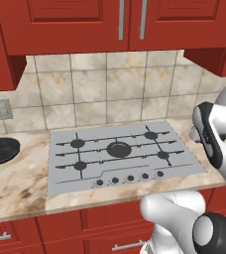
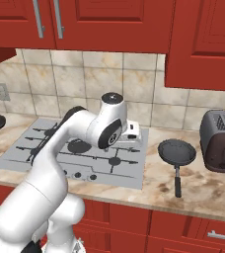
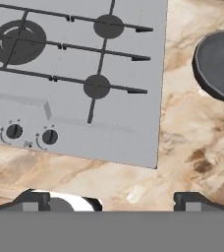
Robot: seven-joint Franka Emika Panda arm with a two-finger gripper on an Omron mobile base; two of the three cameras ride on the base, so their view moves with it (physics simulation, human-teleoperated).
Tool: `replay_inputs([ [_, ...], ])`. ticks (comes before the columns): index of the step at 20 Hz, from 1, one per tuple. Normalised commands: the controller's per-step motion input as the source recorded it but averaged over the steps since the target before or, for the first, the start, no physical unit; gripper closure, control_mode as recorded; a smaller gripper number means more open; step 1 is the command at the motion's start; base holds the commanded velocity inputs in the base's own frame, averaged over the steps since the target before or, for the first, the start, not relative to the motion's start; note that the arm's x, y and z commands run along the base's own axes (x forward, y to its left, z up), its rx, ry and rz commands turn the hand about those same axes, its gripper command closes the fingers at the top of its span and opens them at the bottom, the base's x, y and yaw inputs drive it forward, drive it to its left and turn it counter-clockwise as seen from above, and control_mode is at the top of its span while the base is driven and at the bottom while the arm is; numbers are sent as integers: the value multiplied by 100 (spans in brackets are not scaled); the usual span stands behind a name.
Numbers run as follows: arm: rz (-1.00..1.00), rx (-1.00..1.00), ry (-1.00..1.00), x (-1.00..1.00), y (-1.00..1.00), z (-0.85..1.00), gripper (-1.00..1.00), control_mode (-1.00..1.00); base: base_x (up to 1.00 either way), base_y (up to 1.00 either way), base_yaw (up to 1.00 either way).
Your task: Place both pans onto different burners. Then place the onion and the chicken drumstick on different pans.
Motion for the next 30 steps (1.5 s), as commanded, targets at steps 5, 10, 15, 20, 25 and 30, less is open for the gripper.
replay_inputs([
  [5, -5, -9, 4, 0, -38, -11, -100, -100, 0, 0, 0],
  [10, -5, 0, 0, 0, -35, -10, -100, -100, 0, 0, 0],
  [15, -4, 0, 0, 0, -31, -14, -100, -100, 0, 0, 0],
  [20, -3, 0, 2, 0, -26, -9, -100, -100, 0, 0, 0],
  [25, -1, 0, 0, 0, -34, -17, -100, -100, 0, 0, 0],
  [30, 0, -1, 0, 0, -29, -13, -100, -100, 0, 0, 0],
])
